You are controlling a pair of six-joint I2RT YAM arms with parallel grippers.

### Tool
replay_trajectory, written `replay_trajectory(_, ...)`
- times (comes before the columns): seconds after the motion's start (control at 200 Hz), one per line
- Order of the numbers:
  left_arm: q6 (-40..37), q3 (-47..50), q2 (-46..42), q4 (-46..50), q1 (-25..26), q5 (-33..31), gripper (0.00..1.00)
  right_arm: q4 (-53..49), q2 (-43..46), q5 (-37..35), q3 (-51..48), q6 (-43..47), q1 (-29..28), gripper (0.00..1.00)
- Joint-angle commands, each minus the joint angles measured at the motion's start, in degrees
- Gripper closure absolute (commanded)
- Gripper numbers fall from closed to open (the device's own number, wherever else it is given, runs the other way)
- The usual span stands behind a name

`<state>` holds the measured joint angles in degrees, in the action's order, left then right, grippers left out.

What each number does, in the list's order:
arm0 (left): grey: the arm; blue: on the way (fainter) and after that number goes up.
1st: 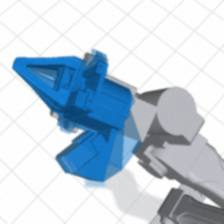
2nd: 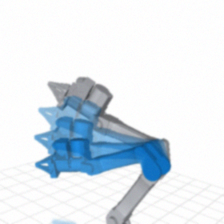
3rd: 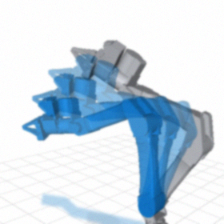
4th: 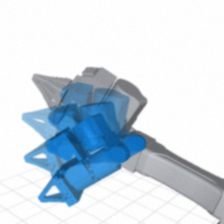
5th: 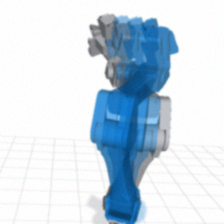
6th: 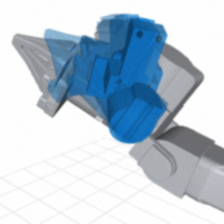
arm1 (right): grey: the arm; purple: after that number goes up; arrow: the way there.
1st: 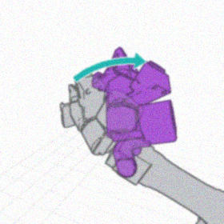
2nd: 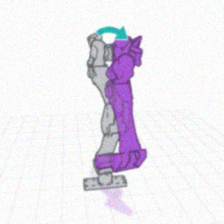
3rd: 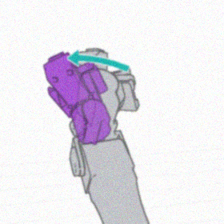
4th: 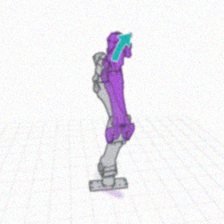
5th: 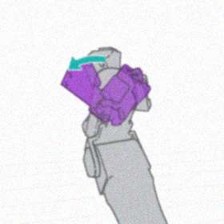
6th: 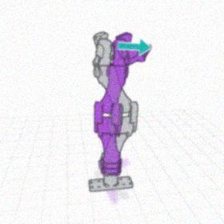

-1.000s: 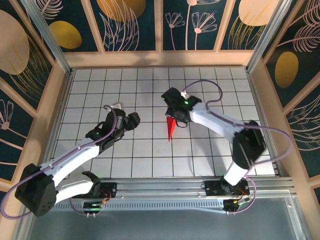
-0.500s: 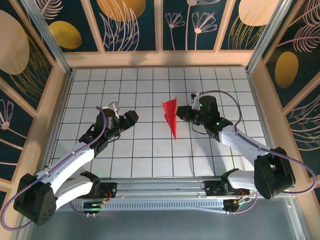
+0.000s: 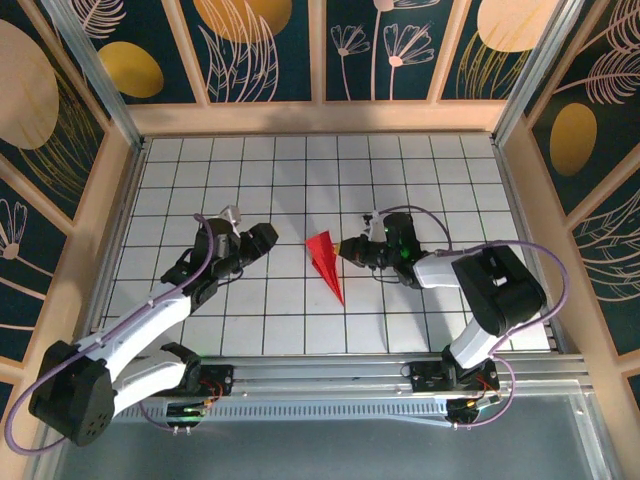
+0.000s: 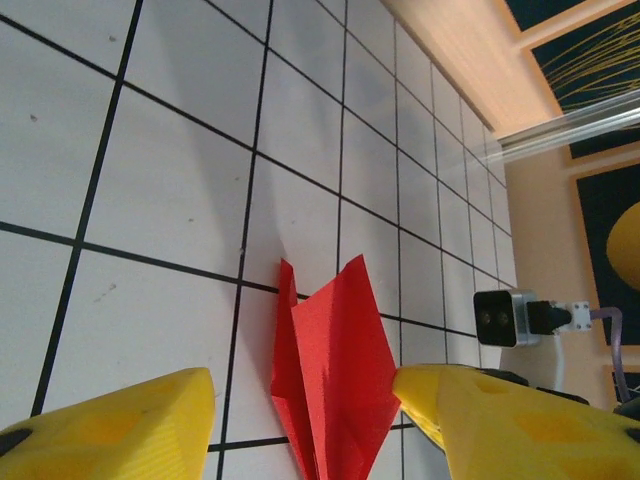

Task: Fold a paper plane with a square sheet of paper (fold left side to right side)
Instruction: Place the paper plane at the center of the table.

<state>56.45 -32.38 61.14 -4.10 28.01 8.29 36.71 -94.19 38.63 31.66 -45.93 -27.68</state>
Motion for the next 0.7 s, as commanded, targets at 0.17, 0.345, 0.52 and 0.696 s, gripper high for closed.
replay_trajectory(0.17,-1.3,-1.0,8.7,-3.8,-0.4,9.1,0.47,-4.3,1.3,-4.5,-0.6,4.2,2.5,1.0)
replay_trajectory(0.345,-1.3,-2.8,15.2,-7.2,0.9,13.2,0.5,-6.5,1.9,-4.0,-0.3,5.5,3.1,1.0)
replay_trajectory(0.52,-1.8,-6.5,20.9,-8.8,3.9,14.2,0.5,-8.0,2.5,-4.4,0.2,6.3,3.3,1.0)
replay_trajectory(0.696,-2.4,-10.6,26.5,-7.7,6.4,13.6,0.51,-8.1,2.7,-4.4,0.2,6.2,3.3,1.0)
